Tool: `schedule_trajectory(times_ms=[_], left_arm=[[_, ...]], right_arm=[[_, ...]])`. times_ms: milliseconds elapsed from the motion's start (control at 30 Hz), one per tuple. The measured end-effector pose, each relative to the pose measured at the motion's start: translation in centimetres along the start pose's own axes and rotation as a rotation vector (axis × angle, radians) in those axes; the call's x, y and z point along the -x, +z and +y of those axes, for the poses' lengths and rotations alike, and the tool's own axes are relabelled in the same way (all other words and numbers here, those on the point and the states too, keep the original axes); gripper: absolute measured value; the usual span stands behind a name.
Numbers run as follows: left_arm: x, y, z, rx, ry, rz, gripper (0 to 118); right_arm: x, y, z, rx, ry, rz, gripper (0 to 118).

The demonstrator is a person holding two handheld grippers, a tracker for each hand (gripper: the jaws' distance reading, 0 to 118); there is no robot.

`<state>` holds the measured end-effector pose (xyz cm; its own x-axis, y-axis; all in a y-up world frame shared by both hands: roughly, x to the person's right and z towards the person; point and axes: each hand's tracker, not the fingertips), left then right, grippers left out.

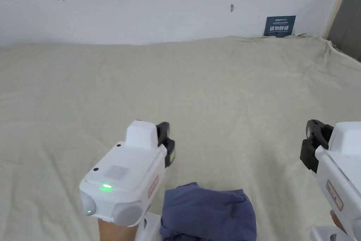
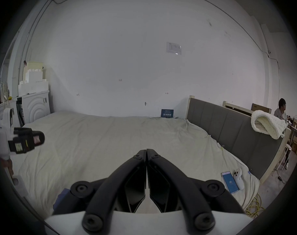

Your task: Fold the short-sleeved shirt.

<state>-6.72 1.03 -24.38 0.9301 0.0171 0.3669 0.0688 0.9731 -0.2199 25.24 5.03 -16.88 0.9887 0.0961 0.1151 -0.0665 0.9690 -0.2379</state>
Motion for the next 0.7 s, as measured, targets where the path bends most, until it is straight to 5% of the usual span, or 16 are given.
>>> schedule_trajectory(times_ms=[700], left_arm=[[8.7, 5.4, -2.7, -0.065, 0.017, 0.355, 0]], right_arm=[[3.7, 0.1, -0.7, -0.116, 0.01, 0.028, 0]])
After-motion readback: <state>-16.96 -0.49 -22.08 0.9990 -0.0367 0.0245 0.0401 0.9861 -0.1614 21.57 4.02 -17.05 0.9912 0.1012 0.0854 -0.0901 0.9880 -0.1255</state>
